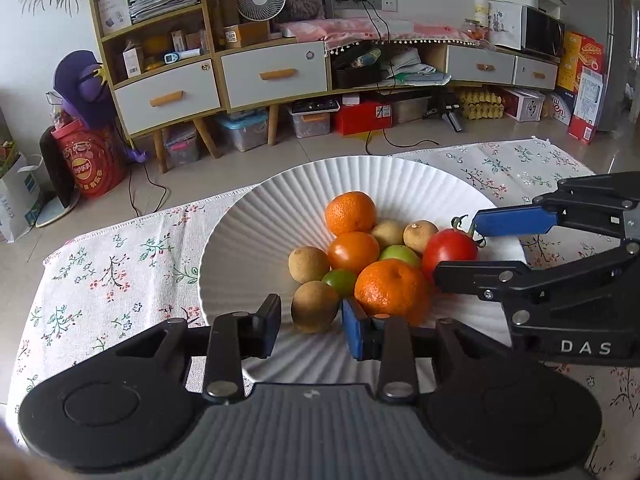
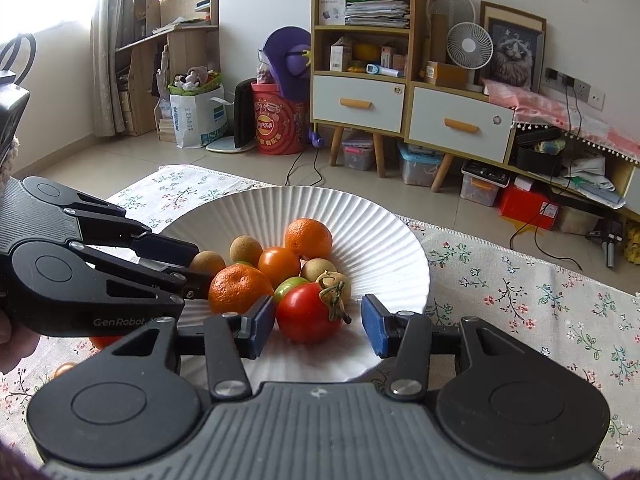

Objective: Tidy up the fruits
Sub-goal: 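Open both tools to release the potato and red tomato into the plate, then withdraw both tools from the plate toward the remaining tomatoes, then grasp a yellow tomato with the left tool while the right tool grasps an orange tomato, then carry both tomatoes into the white plate and open both tools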

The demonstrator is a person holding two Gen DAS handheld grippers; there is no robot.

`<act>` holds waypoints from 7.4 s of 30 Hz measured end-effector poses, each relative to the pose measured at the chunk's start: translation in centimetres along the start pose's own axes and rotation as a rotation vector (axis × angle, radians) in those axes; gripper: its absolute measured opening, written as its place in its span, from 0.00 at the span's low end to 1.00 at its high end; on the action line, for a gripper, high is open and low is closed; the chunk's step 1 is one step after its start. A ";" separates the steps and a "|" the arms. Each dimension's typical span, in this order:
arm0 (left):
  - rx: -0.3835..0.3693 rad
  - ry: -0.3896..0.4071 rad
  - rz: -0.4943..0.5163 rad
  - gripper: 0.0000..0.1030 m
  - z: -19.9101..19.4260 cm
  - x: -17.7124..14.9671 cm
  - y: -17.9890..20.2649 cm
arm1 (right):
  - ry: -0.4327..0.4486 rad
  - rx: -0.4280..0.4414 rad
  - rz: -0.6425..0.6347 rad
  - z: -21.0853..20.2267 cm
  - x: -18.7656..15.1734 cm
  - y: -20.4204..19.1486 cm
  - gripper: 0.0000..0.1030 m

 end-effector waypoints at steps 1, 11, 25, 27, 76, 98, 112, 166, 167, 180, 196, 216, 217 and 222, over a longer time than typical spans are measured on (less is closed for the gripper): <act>0.004 0.004 0.005 0.34 -0.2 0.1 0.0 | 0.003 -0.001 0.008 -0.2 0.2 0.1 0.46; 0.011 0.026 0.002 0.57 -2.2 0.3 0.2 | -0.004 -0.030 0.013 -3.1 0.6 0.7 0.62; -0.033 -0.022 0.007 0.77 -6.2 -1.4 0.8 | -0.038 -0.091 0.065 -6.9 -0.5 0.8 0.81; -0.038 -0.020 -0.016 0.80 -6.8 -1.7 0.5 | -0.043 -0.098 0.089 -7.5 -0.8 0.8 0.84; -0.020 -0.070 -0.036 0.96 -9.4 -10.8 -2.1 | -0.087 0.010 -0.011 -5.9 -5.0 -6.1 0.99; -0.086 -0.060 -0.084 0.76 -7.6 -9.2 0.4 | -0.102 0.015 -0.034 -0.9 -5.6 -5.3 0.91; -0.088 -0.031 -0.127 0.42 -7.1 -8.1 0.2 | -0.064 0.096 -0.066 -1.4 -4.9 -7.0 0.51; -0.079 0.028 -0.271 0.23 -7.3 -4.6 -0.9 | -0.034 0.121 0.089 -4.7 -2.3 -4.8 0.30; -0.077 0.036 -0.276 0.23 -7.2 -4.1 -1.1 | -0.030 0.120 0.090 -4.7 -2.0 -4.6 0.30; -0.068 0.053 -0.294 0.23 -3.0 0.3 -1.7 | 0.030 0.050 0.121 -2.2 1.5 -0.7 0.30; -0.036 0.047 -0.315 0.24 2.8 2.7 -2.4 | 0.035 0.014 0.162 1.9 0.8 2.7 0.30; -0.010 0.051 -0.280 0.25 3.9 3.3 -2.5 | 0.032 0.031 0.179 2.4 0.8 3.0 0.32; -0.010 0.054 -0.282 0.26 3.8 3.3 -2.5 | 0.035 0.031 0.179 2.3 0.9 3.0 0.35; -0.009 0.061 -0.278 0.32 3.0 3.3 -2.5 | 0.044 0.012 0.186 1.9 1.3 3.5 0.38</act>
Point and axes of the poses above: each gripper's, at about its wrist camera, not at the fingertips, and z roughly the way its jaws point, y to its right, x to its top, the point moved 8 cm from there along z, roughly the way its jaws point, and after that the axes turned 8 degrees about y, right-handed, at the moved point
